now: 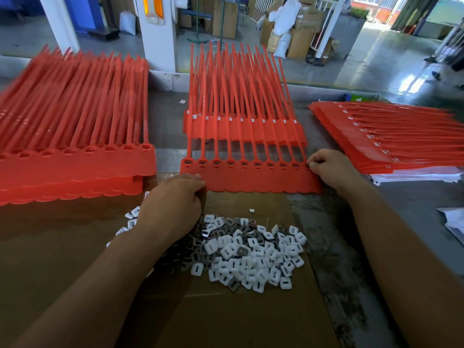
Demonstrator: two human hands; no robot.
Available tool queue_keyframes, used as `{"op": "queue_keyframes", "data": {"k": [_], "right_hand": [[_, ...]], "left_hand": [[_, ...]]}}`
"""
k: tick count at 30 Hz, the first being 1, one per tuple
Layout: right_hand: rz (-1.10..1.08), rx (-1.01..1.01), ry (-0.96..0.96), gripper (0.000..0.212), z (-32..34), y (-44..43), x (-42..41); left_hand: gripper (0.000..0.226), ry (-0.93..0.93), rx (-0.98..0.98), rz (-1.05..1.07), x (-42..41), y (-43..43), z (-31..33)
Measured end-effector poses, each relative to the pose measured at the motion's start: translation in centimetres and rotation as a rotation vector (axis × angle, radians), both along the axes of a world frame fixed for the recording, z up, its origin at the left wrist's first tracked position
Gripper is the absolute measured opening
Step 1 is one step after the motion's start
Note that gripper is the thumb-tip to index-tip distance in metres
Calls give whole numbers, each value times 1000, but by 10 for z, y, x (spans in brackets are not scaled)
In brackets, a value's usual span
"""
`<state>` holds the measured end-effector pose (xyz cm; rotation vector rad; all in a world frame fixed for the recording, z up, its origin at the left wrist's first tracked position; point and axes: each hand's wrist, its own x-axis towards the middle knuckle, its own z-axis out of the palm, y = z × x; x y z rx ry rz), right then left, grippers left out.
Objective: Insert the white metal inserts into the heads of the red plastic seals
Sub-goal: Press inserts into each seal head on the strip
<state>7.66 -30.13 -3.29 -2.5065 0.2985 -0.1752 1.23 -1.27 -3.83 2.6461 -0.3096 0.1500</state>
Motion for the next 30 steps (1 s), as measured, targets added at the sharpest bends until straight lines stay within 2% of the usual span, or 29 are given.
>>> {"op": "queue_keyframes", "data": {"k": [7,12,17,23,26,28,30], "right_hand": [[-70,98,-74,13,-4,-1,3],[-118,98,-73,21,-6,0,6],[-134,96,-77,19,-5,1,8],[-98,108,-95,9,-5,0,3],[-88,112,-187,8,2,6,-5],[-14,83,-258,8,10,15,-15],[120,102,-246,12,21,27,-28]], "left_hand": [[43,3,1,-3,0,0,0],[43,5,2,-6,1,0,0],[43,-7,-3,-3,-1,0,1],[42,-11,-3,-4,-1,0,1],[41,-15,2,-10,-2,0,1],[41,-12,1,-7,-2,0,1],[41,-9,4,-9,-1,0,1]]}}
